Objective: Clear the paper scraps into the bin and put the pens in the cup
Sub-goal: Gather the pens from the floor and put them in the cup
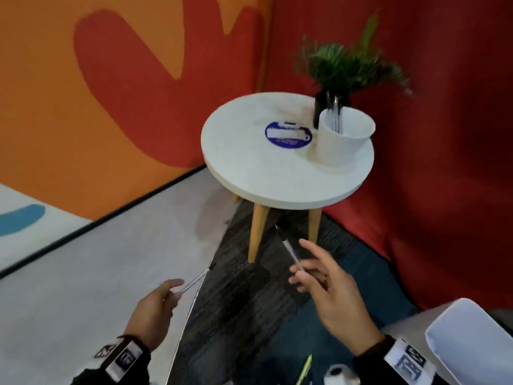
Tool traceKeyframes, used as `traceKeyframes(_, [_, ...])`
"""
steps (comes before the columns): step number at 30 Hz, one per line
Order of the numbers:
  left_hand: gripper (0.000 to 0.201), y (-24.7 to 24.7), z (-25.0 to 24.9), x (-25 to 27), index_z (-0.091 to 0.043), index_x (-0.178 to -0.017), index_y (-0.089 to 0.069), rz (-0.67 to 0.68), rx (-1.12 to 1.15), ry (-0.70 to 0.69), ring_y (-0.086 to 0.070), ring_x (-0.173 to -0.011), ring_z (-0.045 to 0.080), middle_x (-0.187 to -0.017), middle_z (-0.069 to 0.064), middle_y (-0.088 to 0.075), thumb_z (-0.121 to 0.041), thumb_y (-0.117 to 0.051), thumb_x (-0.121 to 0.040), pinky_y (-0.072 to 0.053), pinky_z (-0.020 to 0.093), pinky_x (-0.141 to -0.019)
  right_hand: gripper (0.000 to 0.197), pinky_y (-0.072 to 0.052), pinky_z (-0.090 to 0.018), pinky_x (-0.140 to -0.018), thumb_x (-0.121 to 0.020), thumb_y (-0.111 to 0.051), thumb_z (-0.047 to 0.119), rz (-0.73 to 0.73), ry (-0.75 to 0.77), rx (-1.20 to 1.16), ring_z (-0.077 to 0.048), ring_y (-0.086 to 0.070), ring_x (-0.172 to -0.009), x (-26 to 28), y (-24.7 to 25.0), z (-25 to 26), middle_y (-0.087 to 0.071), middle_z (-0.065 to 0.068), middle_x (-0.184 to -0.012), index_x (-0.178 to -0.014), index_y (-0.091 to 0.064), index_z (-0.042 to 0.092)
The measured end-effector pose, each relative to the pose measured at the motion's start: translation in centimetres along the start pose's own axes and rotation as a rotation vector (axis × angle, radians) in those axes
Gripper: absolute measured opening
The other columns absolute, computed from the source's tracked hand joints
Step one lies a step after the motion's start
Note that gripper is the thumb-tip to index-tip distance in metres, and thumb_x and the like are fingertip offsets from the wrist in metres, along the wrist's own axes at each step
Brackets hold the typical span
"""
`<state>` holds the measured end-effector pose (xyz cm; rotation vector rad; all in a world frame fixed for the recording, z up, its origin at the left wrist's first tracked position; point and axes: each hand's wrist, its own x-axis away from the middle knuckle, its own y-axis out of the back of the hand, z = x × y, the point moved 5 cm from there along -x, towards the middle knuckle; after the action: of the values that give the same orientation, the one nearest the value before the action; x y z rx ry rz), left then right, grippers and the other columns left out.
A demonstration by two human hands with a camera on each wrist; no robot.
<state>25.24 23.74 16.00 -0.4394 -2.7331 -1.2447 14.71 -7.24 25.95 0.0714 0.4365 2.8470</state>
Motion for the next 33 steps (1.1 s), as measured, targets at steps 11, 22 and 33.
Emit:
traceKeyframes(11, [0.022, 4.8, -21.5, -2.9, -0.030, -0.097, -0.056, -0.127, 0.265, -0.350, -0.055, -0.067, 0.002, -0.073, -0.003, -0.057, -0.019, -0.037, -0.101, -0.043, 0.015, -0.066, 0.008, -0.056, -0.047, -0.082, -0.090, -0.060, 0.028, -0.483, 0.182, 0.015, -0.011, -0.069, -0.085, -11.4, 11.7, 8.7, -0.074, 0.007, -0.084, -0.089, -0.066, 0.033])
traceKeyframes(22, [0.004, 3.6, -38.5, -10.3, -0.020, -0.095, -0.055, -0.090, 0.351, -0.401, -0.068, -0.076, 0.015, -0.077, -0.005, -0.073, -0.019, -0.051, -0.095, -0.051, 0.030, -0.073, 0.016, -0.046, -0.020, -0.073, -0.090, -0.062, 0.025, -0.714, 0.260, 0.204, -0.012, -0.061, -0.080, -19.3, 17.1, 12.7, -0.069, 0.003, -0.083, -0.097, -0.071, 0.015])
traceKeyframes(33, [0.021, 1.5, -44.4, -14.5, -0.025, -0.070, -0.055, -0.184, 0.133, -0.330, -0.063, -0.076, 0.023, -0.079, -0.003, -0.067, -0.035, -0.064, -0.086, -0.052, 0.034, -0.072, 0.033, -0.035, -0.043, -0.094, -0.095, -0.050, 0.048, -0.428, -0.087, 0.911, -0.032, -0.040, -0.117, -23.3, 17.1, 8.1, -0.051, -0.006, -0.118, -0.109, -0.071, 0.027])
